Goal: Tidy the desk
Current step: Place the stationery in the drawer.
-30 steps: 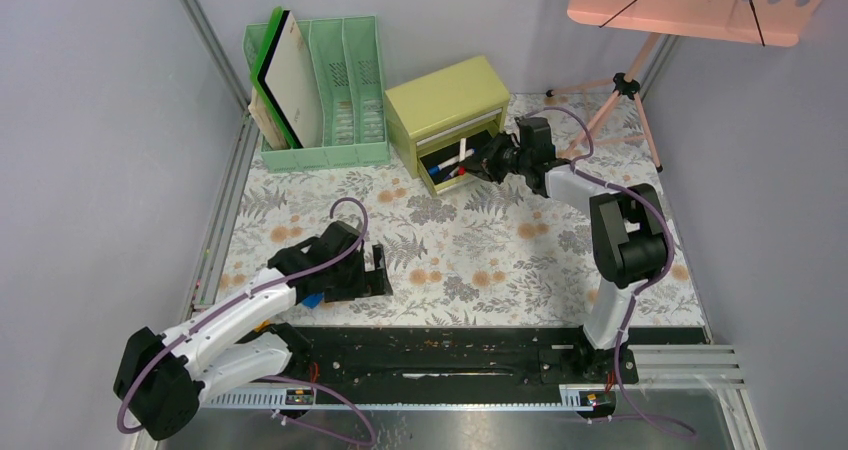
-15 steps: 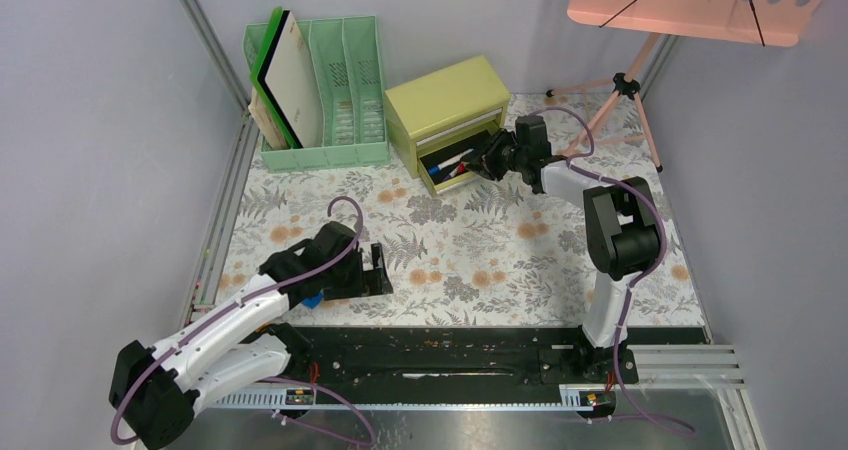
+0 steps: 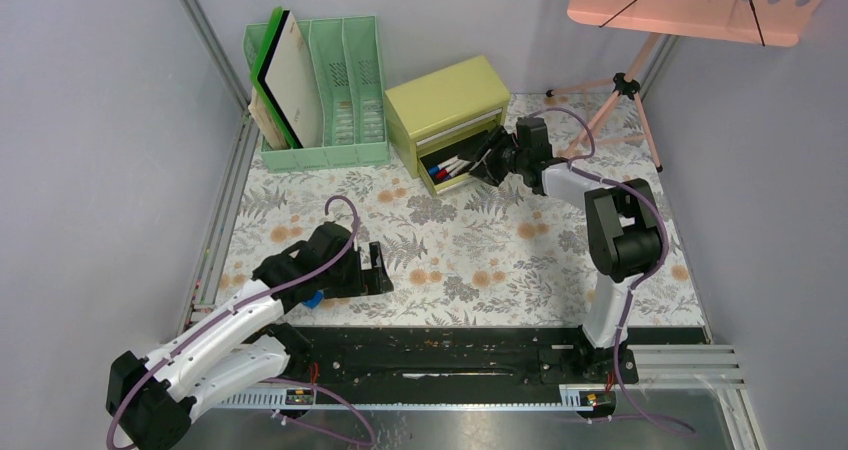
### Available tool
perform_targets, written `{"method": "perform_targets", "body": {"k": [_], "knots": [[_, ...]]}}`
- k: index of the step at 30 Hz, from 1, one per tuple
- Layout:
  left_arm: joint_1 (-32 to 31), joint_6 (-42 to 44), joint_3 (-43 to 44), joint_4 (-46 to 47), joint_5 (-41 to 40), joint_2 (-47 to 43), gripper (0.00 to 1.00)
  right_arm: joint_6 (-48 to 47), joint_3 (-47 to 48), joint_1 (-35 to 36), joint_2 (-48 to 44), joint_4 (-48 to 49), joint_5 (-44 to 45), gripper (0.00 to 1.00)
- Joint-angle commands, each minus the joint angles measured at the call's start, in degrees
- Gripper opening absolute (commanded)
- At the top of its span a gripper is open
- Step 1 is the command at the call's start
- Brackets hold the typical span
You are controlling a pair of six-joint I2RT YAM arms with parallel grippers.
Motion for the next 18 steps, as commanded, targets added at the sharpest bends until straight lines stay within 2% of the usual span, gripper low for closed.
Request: {"method": "perform_targets", "body": {"k": [1, 5, 14, 15, 18], "knots": [[-0.15, 1.37, 0.59, 2.10, 0.96, -1.33, 0.99, -1.08, -3.04, -0.06, -5.14, 1.73, -0.61, 0.66], [-0.22, 1.47, 0.76, 1.84, 0.76, -1.06, 0.99, 0.39, -7.01, -0.06, -7.26, 4.39, -0.99, 0.64], [-0.22, 1.51, 0.91, 1.87, 0.69, -0.33, 0.99, 0.18, -13.69, -0.66, -7.81, 6.73, -1.13, 0.51], [-0.18, 1.51, 0.88, 1.88, 0.64, -0.29, 0.99, 0.03, -14.05, -0.75, -7.51, 6.91, -1.09, 0.49], [-0.18, 1.70, 1.00, 1.88, 0.74, -0.39, 0.99, -0.54, -14.30, -0.93, -6.34, 7.08, -0.97, 0.34]]}}
